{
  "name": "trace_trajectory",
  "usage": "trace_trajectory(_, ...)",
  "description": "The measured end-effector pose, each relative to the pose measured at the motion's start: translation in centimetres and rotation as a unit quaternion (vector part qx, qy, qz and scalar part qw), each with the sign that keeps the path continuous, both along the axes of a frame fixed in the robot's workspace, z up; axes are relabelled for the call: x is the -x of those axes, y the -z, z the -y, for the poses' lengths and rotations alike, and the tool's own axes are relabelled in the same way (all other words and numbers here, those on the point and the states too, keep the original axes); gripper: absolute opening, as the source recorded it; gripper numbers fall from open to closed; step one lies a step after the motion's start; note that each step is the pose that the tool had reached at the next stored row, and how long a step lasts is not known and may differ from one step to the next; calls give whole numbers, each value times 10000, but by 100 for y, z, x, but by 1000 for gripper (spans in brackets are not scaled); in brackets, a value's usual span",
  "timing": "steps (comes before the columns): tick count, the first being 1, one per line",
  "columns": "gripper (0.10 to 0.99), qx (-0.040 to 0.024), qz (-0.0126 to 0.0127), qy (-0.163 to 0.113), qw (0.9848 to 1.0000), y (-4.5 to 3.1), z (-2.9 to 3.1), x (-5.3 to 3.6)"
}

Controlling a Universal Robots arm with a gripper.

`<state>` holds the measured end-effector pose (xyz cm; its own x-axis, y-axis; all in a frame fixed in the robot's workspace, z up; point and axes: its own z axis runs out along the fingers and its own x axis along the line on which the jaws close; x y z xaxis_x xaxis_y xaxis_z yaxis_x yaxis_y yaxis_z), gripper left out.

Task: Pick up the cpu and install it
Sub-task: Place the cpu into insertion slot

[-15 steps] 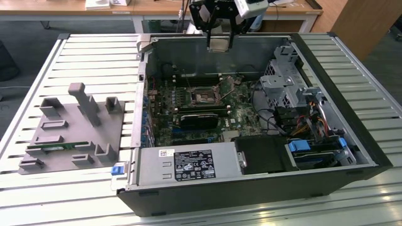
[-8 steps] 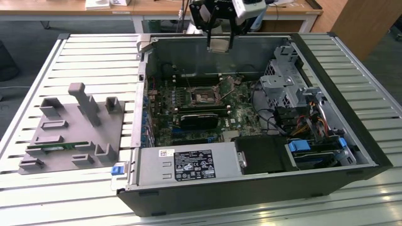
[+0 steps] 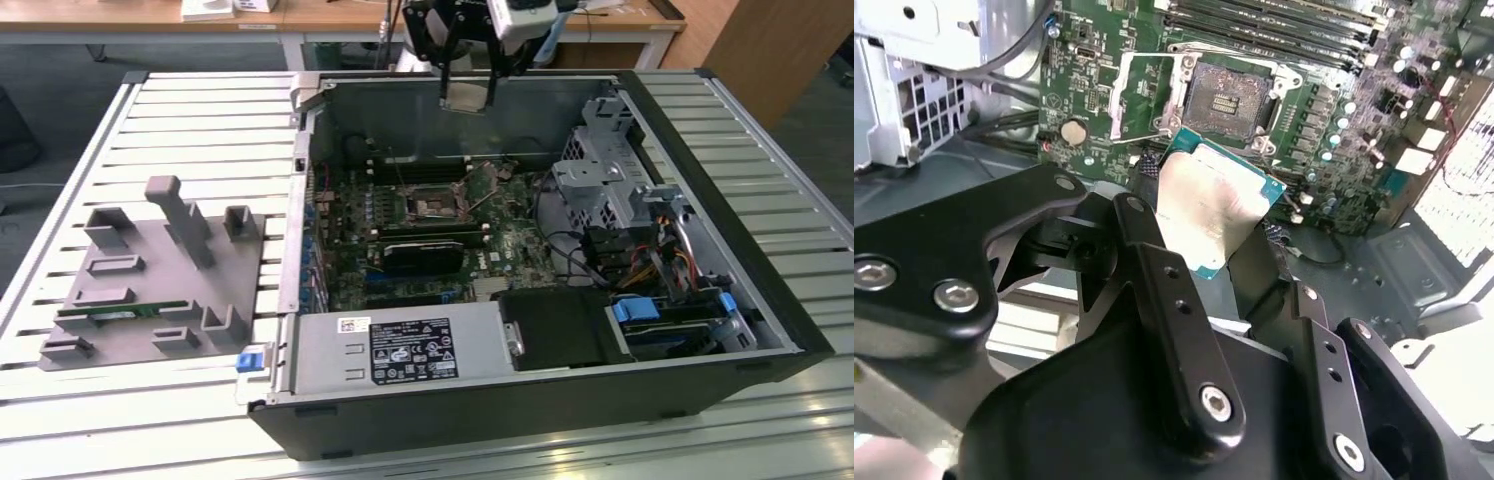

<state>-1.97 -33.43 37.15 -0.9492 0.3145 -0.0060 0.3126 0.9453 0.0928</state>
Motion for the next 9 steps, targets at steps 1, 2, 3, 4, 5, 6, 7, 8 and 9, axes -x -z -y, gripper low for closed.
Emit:
trace_trajectory(1,529,0,0,45,10000,0,0,0)
trace_trajectory(2,529,0,0,90,10000,1,0,0)
trace_trajectory(3,529,0,0,135,9999,2,0,0)
trace_trajectory(4,529,0,0,183,9998,2,0,0)
trace_trajectory(5,529,0,0,228,9997,3,0,0)
trace_trajectory(6,529,0,0,272,9996,3,0,0)
trace_trajectory(7,529,0,0,316,9995,4,0,0)
trace_trajectory(8,529,0,0,360,9994,5,0,0)
trace_trajectory(9,529,0,0,404,9992,6,0,0)
